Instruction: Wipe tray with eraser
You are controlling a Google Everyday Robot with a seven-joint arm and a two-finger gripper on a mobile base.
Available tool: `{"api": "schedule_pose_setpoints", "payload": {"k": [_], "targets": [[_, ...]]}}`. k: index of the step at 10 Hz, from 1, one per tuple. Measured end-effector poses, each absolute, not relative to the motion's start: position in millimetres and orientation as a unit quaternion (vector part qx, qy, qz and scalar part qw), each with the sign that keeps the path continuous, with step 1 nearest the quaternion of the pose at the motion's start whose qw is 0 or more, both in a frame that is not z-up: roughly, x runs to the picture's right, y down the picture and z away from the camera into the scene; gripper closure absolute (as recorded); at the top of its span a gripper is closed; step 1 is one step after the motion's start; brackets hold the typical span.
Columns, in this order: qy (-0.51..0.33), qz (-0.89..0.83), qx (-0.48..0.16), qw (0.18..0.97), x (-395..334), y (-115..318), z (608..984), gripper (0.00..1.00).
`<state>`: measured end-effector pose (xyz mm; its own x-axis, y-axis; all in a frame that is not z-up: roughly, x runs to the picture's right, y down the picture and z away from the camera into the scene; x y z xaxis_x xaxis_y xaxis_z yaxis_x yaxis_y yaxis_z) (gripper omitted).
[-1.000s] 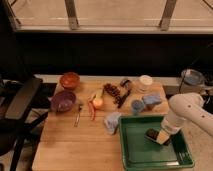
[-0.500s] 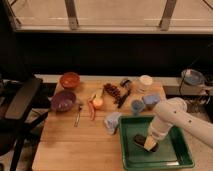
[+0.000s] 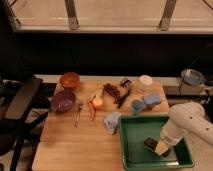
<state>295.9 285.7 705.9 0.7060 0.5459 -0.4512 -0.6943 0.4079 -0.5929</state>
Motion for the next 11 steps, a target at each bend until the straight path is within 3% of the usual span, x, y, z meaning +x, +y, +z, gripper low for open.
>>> {"api": "schedule_pose_setpoints", "payload": {"k": [3, 6, 11], "targets": [[0.086, 0.369, -0.385, 0.841, 313.7, 258.7, 725.2, 1.0], [0.067, 0.352, -0.391, 0.848, 286.2, 249.6, 744.0, 1.0], [0.04, 0.335, -0.415, 0.845, 227.6, 277.2, 733.0, 1.0]]}}
